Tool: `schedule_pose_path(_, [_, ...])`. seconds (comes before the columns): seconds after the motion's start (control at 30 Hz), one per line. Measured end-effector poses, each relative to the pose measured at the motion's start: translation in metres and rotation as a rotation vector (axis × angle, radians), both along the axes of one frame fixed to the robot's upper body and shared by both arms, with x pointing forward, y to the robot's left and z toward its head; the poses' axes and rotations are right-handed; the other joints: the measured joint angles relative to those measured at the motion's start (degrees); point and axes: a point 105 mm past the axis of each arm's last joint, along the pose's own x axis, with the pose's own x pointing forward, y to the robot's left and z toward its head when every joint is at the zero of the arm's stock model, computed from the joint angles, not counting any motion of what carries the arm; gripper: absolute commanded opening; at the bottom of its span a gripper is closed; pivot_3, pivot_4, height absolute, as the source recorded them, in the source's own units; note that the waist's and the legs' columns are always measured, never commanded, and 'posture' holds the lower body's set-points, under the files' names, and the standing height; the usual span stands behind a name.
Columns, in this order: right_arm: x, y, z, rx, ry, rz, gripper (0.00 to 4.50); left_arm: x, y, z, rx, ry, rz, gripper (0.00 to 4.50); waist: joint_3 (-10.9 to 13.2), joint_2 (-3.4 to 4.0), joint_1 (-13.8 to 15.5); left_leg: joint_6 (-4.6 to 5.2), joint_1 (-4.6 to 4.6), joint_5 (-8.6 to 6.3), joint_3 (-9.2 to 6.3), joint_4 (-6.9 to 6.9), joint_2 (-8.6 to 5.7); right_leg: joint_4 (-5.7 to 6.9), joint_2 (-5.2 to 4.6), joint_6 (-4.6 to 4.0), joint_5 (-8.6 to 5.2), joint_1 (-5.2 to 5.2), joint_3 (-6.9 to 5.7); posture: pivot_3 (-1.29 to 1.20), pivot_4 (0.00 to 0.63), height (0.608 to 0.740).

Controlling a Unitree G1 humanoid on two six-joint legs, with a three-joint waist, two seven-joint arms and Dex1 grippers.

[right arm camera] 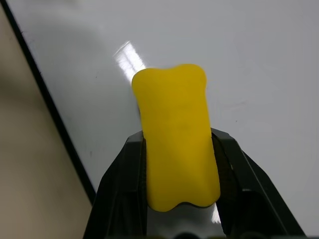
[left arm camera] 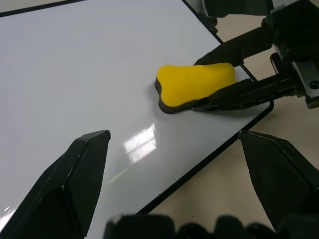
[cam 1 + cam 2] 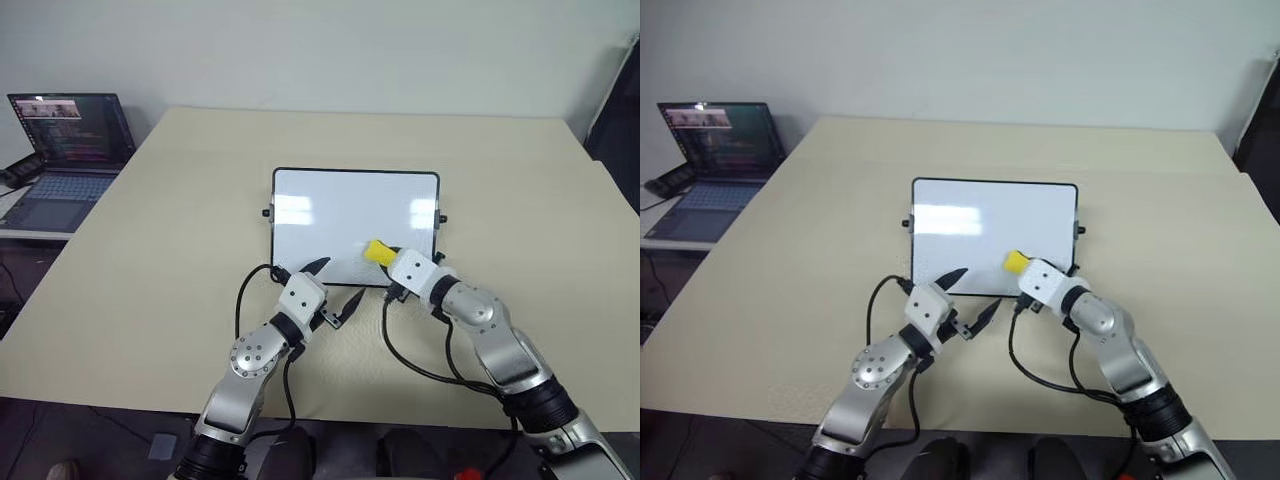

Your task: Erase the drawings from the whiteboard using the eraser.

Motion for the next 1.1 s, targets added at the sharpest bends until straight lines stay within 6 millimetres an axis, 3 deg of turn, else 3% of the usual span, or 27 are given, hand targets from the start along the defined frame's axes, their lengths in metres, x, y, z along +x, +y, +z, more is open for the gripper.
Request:
schedule_pose_path(0.33, [-0.018,-0.036,-0.003,0.037,0.059,-0.102,1.37,0.0,-0.001,0.001,0.0,-0.001,-0.006,4.5,0.0,-0.01,0.4,0.0,-0.01,0.0,0.01,0.0,-0.01,0.0,0.0,0.0,0.0,0.0,0.01,0.0,0.15,0.74])
schedule_pose_path(0.6, [-0.032,-0.057,0.019,0.14,-0.002,-0.194,1.37,0.001,-0.008,0.006,0.003,-0.019,-0.048,4.5,0.0,0.0,0.4,-0.01,-0.22,0.0,0.07,-0.07,0.0,-0.08,0.01,0.0,-0.01,-0.22,-0.01,0.0,0.15,0.74])
schedule_pose_path(0.73, [-0.047,-0.072,0.033,0.162,-0.017,-0.266,1.37,0.002,-0.019,0.016,-0.004,-0.031,-0.145,4.5,0.0,-0.01,0.5,-0.01,-0.23,0.0,0.06,-0.06,0.0,-0.08,0.01,0.01,-0.01,-0.21,-0.01,0.0,0.15,0.74])
schedule_pose_path(0.93, [-0.059,-0.121,0.046,0.192,0.008,-0.526,1.37,0.001,-0.038,0.028,-0.001,-0.005,-0.355,4.5,0.0,0.0,0.7,0.0,-0.16,0.0,0.15,-0.06,-0.02,-0.05,0.05,0.01,-0.01,-0.19,-0.02,0.0,0.15,0.74])
schedule_pose_path(1.1, [-0.068,-0.15,0.036,0.321,0.098,-0.729,1.37,-0.008,-0.065,0.017,0.075,0.034,-0.623,4.5,0.0,0.0,0.8,0.0,-0.19,0.0,0.16,-0.07,-0.05,-0.07,0.08,0.0,-0.01,-0.2,-0.04,0.0,0.15,0.74])
